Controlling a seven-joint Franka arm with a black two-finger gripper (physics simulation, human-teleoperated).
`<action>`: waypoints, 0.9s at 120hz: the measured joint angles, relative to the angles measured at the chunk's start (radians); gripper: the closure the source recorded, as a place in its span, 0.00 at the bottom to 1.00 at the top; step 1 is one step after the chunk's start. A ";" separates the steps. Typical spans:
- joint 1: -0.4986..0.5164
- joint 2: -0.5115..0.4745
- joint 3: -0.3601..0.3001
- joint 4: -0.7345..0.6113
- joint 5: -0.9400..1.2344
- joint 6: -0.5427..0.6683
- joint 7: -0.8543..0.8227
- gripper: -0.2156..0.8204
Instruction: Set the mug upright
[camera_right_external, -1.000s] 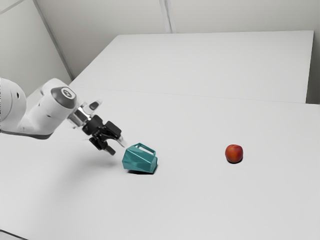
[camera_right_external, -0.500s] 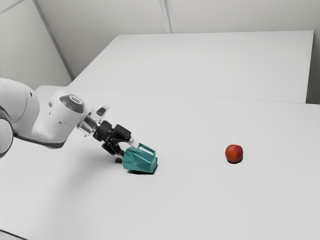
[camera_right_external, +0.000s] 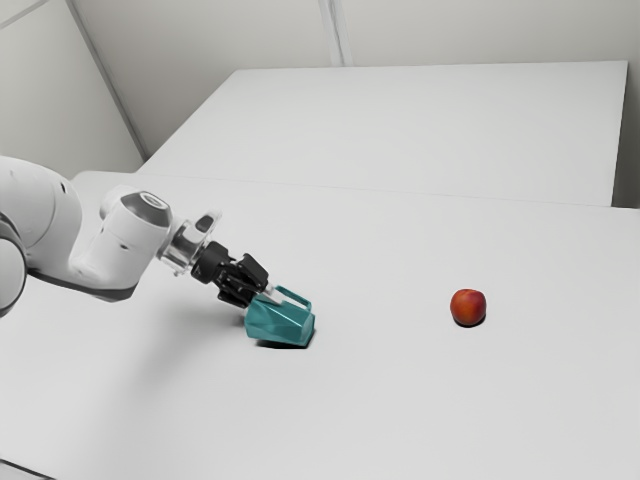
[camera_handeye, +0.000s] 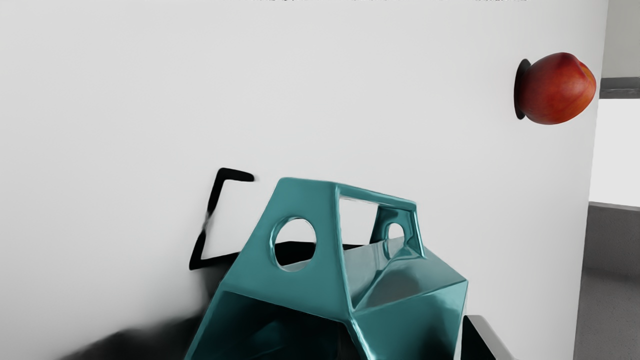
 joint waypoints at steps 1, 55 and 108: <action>0.000 0.000 0.000 0.000 0.000 0.000 0.000 0.70; -0.030 -0.015 0.000 0.001 -0.038 0.005 0.009 0.92; -0.055 -0.090 0.001 -0.041 -0.050 0.010 0.003 0.96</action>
